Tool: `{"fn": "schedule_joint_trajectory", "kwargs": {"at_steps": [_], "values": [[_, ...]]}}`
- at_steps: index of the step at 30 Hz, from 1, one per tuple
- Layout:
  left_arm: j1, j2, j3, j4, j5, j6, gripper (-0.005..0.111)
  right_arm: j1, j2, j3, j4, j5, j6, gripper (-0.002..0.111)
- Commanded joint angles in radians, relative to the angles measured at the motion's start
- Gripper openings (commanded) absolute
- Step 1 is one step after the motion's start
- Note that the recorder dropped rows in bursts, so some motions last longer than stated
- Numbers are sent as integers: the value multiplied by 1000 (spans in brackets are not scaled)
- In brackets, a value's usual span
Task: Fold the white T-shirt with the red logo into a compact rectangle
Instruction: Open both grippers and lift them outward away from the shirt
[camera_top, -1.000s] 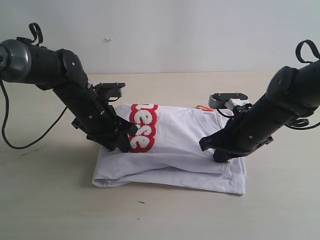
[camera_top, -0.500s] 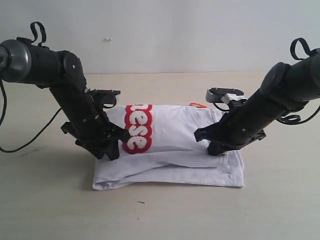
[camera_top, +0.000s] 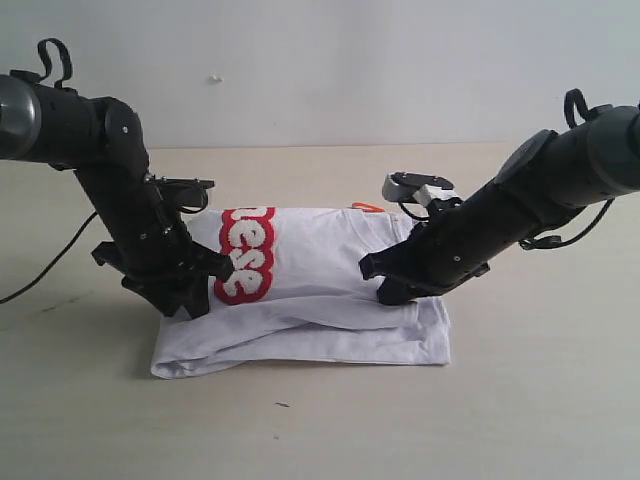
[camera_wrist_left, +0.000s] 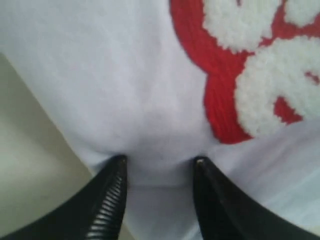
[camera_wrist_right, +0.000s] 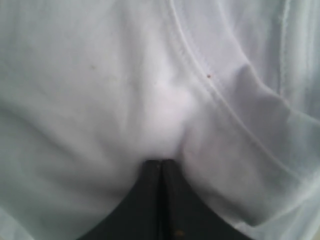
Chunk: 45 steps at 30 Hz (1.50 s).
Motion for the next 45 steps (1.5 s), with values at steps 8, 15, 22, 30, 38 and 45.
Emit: {"fn": "schedule_joint_trajectory", "kwargs": {"at_steps": [8, 15, 22, 30, 38, 45], "values": [[40, -126, 3, -65, 2, 44, 44, 34, -45, -68, -51, -22, 46, 0], [40, -243, 3, -146, 28, 117, 40, 34, -160, -68, -142, -46, 69, 0], [40, -354, 86, -119, -21, 117, 0, 34, -303, -62, -662, -31, 541, 0], [40, -463, 274, -137, -213, 102, 0, 34, -447, 87, -896, -91, 736, 0], [40, -596, 508, -179, -509, 102, 0, 34, -579, 212, -892, -165, 778, 0], [40, -711, 733, -252, -805, 102, 0, 34, -671, 311, -892, -201, 811, 0]]}}
